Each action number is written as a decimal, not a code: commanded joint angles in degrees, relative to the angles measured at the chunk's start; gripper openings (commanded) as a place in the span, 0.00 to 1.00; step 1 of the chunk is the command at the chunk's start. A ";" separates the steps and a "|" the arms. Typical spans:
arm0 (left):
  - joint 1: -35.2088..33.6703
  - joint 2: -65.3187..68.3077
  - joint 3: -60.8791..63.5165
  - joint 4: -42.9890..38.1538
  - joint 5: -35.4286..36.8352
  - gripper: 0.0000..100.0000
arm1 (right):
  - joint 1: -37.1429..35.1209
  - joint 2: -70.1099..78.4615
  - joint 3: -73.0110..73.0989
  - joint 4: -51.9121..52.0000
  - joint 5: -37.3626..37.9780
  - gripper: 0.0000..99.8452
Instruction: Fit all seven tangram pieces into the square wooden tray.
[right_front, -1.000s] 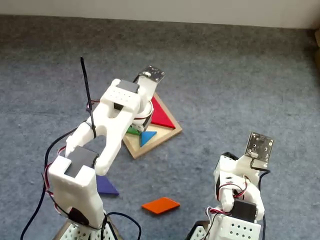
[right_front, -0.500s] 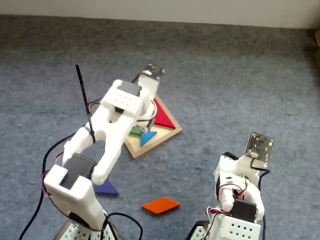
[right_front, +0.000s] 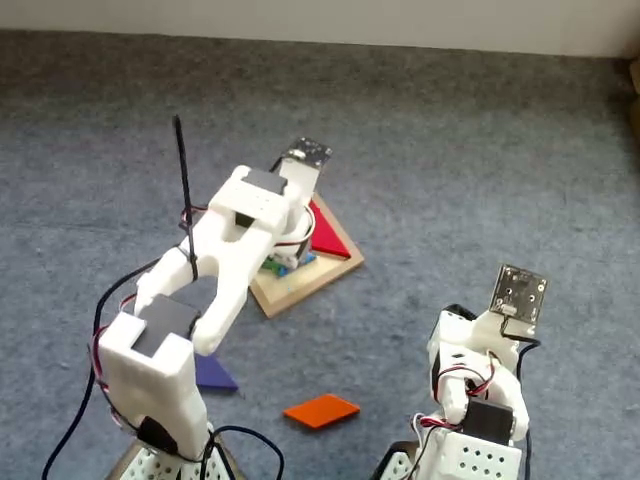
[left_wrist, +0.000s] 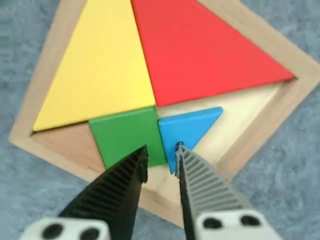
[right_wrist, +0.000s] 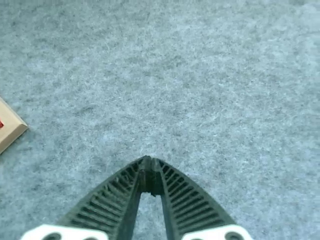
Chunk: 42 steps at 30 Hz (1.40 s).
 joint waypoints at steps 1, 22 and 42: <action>-1.71 4.18 -6.73 -0.35 0.62 0.11 | 0.66 -0.92 6.37 -1.10 0.00 0.01; 7.16 -20.62 -2.95 17.05 5.54 0.00 | 0.66 -0.92 6.37 -1.10 0.00 0.01; 25.98 -30.20 27.91 5.80 4.75 0.19 | 0.75 -0.92 6.37 -1.36 0.00 0.01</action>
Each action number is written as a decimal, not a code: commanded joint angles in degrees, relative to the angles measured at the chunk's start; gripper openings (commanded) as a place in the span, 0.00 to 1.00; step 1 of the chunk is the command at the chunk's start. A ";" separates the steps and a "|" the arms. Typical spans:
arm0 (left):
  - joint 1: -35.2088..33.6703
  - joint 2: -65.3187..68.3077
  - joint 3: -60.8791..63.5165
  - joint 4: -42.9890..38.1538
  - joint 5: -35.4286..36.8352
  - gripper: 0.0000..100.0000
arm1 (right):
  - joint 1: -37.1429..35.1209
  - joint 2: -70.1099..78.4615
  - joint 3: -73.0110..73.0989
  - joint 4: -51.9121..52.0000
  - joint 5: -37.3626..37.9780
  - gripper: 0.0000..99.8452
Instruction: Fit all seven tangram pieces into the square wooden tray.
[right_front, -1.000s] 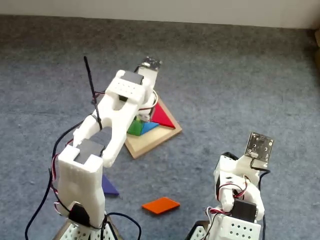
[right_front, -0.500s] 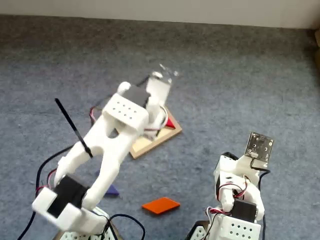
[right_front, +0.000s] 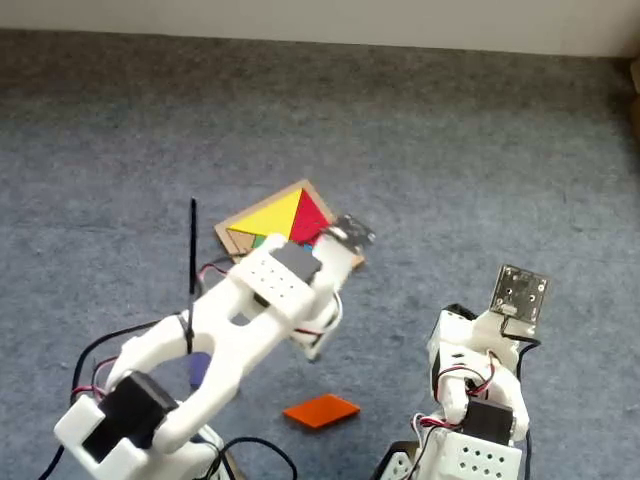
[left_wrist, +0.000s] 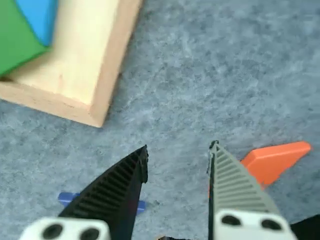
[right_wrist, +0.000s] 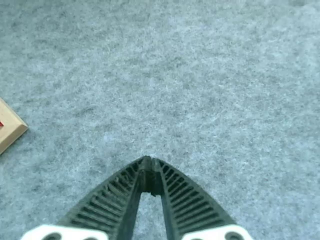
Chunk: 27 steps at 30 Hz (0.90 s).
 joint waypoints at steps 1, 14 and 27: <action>6.55 -2.42 -0.22 -0.44 0.70 0.18 | 0.75 -0.92 6.37 -1.19 0.00 0.01; 15.96 -2.42 2.07 -0.18 0.70 0.09 | 0.75 -0.92 6.37 -1.19 0.00 0.01; 16.75 -1.98 2.15 -0.09 0.44 0.09 | 1.71 -0.92 6.37 -1.27 0.00 0.01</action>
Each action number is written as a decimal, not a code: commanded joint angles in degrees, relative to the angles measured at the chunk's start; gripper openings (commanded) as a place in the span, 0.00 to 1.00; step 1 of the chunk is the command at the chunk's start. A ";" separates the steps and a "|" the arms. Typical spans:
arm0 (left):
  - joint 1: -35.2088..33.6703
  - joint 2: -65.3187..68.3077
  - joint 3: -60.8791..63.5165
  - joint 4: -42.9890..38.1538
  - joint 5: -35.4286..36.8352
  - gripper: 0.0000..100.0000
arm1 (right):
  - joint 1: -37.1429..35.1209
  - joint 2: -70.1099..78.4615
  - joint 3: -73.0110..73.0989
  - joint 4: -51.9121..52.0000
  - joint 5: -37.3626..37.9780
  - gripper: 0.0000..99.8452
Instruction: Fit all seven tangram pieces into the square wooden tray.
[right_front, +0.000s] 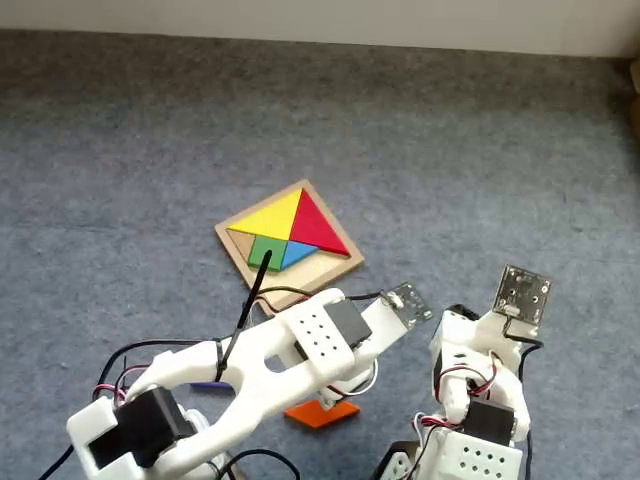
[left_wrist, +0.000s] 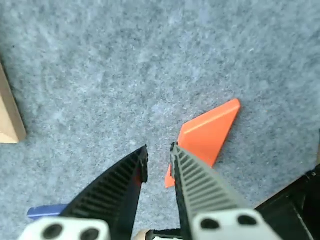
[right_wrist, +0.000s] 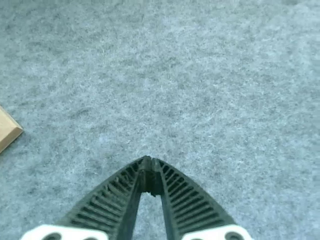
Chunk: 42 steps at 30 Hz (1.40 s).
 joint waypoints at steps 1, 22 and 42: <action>0.75 -1.89 -0.22 0.00 0.18 0.09 | 0.75 -0.92 6.37 -1.27 0.00 0.01; -6.73 -28.00 4.26 3.78 0.53 0.01 | 1.01 -0.92 6.37 -1.27 -0.09 0.01; 9.10 -49.19 28.35 -2.90 -7.30 0.01 | 1.01 -0.92 6.37 -1.19 -0.09 0.01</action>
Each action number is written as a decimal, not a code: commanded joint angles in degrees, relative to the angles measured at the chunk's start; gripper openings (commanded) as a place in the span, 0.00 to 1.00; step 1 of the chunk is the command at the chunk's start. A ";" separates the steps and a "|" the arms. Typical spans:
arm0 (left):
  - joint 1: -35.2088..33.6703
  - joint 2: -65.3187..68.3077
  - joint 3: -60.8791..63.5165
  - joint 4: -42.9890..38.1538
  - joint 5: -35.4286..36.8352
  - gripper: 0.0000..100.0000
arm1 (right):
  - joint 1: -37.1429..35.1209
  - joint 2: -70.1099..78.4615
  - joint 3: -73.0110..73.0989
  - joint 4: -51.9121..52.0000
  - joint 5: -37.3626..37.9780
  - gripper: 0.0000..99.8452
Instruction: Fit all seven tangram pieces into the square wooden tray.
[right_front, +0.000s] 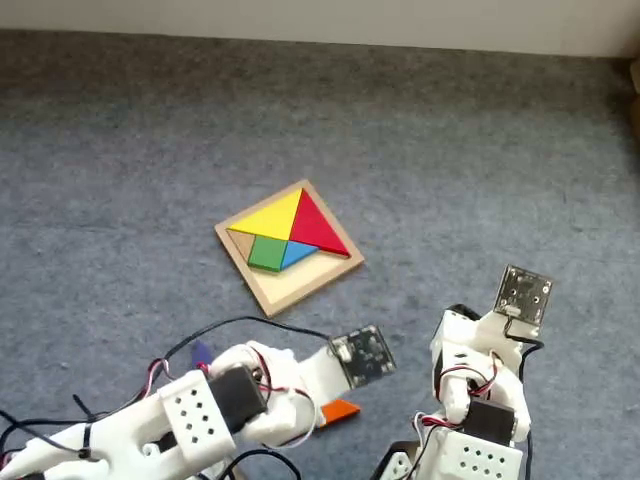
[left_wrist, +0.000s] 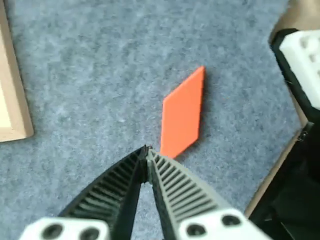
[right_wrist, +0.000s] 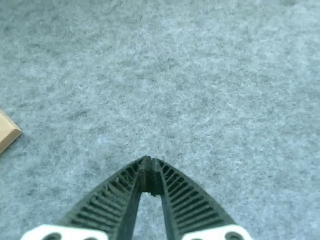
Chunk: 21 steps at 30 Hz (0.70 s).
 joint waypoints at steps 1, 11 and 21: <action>4.79 -1.10 -0.13 -0.97 -0.53 0.01 | 0.57 -0.92 6.37 -1.01 -0.09 0.01; 5.49 7.34 3.30 -7.30 3.60 0.01 | 0.57 -0.92 6.37 -1.01 -0.09 0.01; 5.05 33.19 -10.15 -5.54 6.42 0.01 | 0.57 -0.92 6.37 -1.01 -0.09 0.01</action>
